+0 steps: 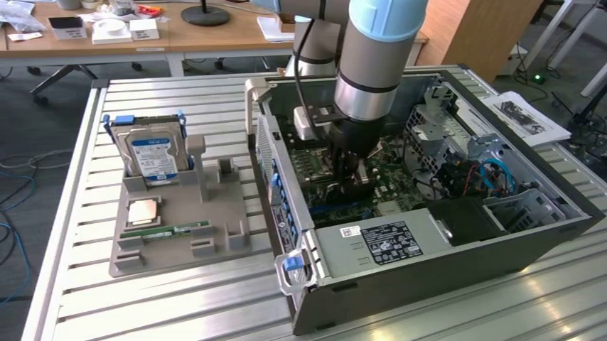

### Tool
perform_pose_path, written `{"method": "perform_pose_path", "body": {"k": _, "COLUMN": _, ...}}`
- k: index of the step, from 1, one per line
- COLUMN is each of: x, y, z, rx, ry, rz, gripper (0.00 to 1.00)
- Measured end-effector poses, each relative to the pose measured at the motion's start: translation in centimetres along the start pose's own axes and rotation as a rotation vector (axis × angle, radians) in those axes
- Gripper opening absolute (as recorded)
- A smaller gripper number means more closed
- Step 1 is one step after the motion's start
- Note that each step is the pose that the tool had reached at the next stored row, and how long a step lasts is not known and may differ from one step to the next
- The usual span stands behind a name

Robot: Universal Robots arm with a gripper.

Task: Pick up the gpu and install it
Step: 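Insert the gpu into the slot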

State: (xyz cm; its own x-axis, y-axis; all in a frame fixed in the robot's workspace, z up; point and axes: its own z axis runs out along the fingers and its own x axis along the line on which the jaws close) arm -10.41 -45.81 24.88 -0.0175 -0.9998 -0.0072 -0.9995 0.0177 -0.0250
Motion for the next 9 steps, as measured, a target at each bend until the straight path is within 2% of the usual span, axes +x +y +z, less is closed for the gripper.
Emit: {"method": "perform_pose_path", "body": {"k": 9, "x": 0.0, "y": 0.0, "z": -0.09, "rx": 0.0, "ry": 0.0, "rz": 0.0, "gripper": 0.34}}
